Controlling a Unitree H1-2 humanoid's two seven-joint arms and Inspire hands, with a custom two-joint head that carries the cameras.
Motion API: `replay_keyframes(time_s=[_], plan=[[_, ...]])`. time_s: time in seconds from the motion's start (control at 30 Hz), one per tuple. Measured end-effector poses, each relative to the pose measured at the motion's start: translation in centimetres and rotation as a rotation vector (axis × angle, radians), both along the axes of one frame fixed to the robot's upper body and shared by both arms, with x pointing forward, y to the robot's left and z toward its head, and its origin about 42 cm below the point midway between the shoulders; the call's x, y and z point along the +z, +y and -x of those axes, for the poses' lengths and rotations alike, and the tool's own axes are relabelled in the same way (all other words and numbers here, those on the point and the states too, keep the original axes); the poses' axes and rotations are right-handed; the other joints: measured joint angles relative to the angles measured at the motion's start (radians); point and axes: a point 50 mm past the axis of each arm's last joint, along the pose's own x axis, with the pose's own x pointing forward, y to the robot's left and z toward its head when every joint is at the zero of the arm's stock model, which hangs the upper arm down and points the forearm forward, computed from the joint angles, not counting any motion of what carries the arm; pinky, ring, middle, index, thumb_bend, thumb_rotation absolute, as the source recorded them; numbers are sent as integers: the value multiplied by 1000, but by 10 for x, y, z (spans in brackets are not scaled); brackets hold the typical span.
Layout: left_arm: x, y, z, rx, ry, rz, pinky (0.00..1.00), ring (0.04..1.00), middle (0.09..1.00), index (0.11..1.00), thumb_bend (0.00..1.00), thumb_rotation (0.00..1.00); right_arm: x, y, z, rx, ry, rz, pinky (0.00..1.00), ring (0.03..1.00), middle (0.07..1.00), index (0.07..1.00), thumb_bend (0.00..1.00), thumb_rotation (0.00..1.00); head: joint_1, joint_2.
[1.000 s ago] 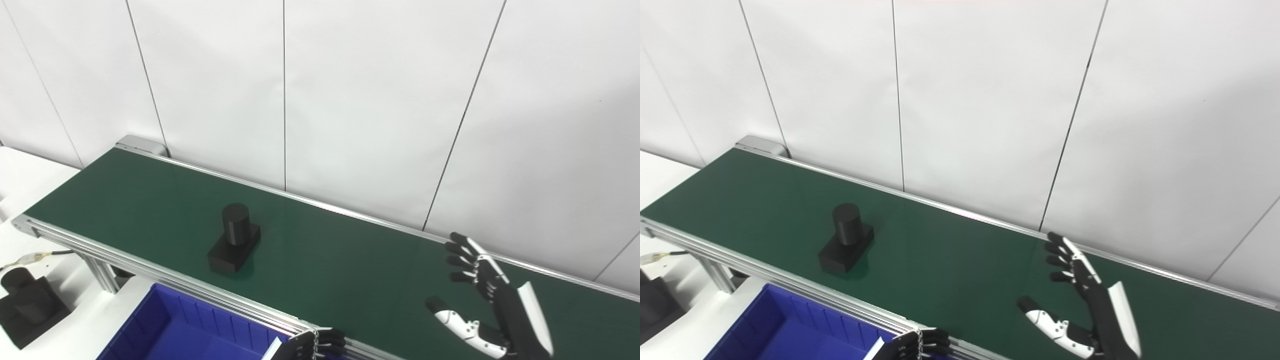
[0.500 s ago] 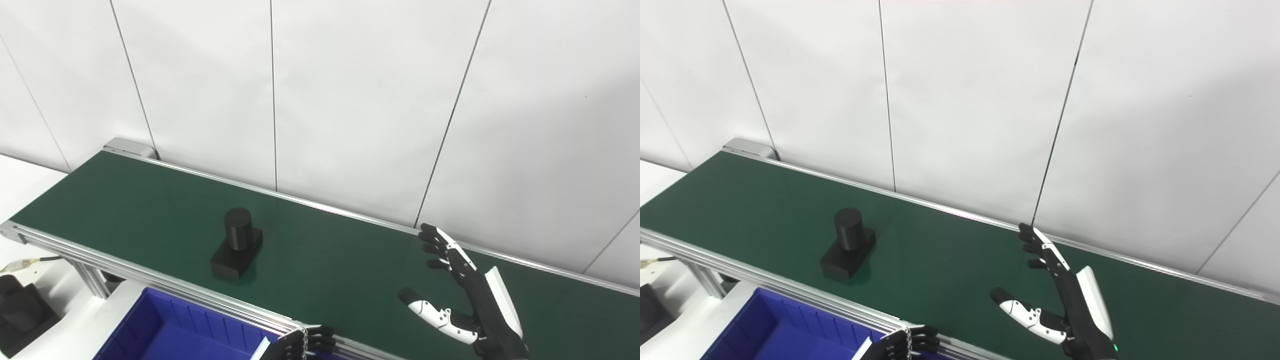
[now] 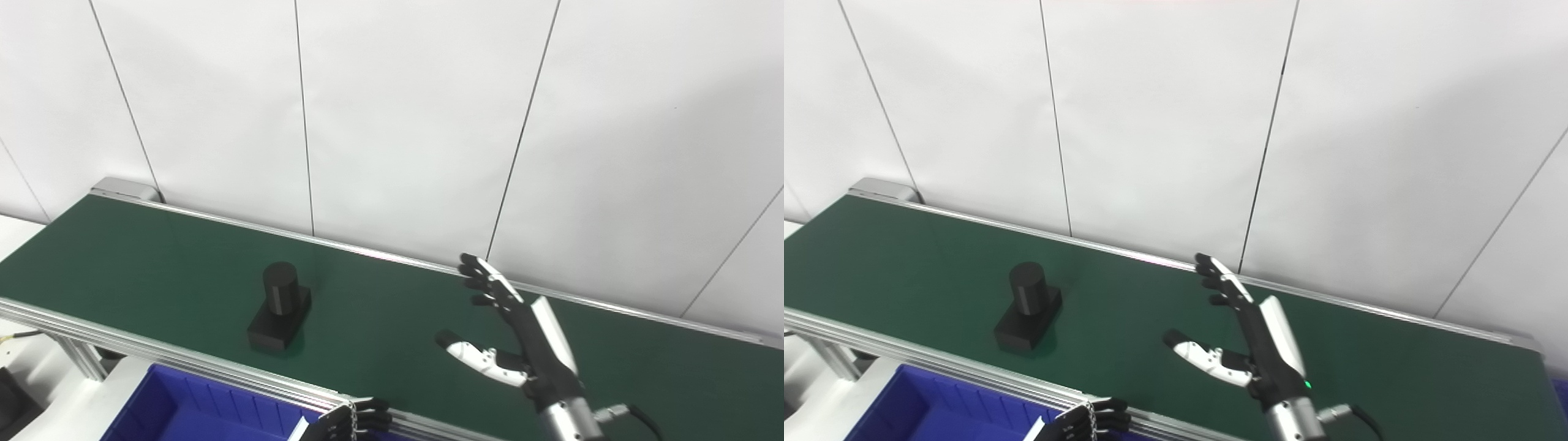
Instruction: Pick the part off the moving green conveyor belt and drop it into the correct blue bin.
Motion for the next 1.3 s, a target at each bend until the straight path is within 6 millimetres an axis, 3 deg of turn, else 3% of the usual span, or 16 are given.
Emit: replay_keyframes(time_s=[0.13,0.17,0.23,0.27,0.37,0.77,1.3], plan=[[1,1,1,3,-3,10,648,709,713,736,950,478,-1,1,-3,-4,1,8,741,832,868,905,577,444,9,32],[2,1,1,4,-7,10,650,710,714,736,949,479,0,1,-3,-5,0,11,741,832,868,905,576,441,11,57],[7,2,2,2,-23,7,649,707,713,734,957,482,0,1,-4,-8,4,14,739,830,866,905,578,442,11,57],[10,3,3,2,-32,7,649,706,713,733,959,482,1,1,-6,-11,9,16,739,830,865,905,578,443,14,87],[16,3,2,3,-47,12,638,696,703,715,973,479,7,3,-10,-11,2,19,726,827,865,913,576,456,26,130],[20,3,4,7,-49,30,622,673,677,680,988,469,13,9,-16,-6,10,22,706,824,869,910,578,447,37,121],[21,0,6,-4,-27,40,608,657,659,668,980,460,-6,31,-40,3,94,61,753,833,857,894,615,404,52,129]])
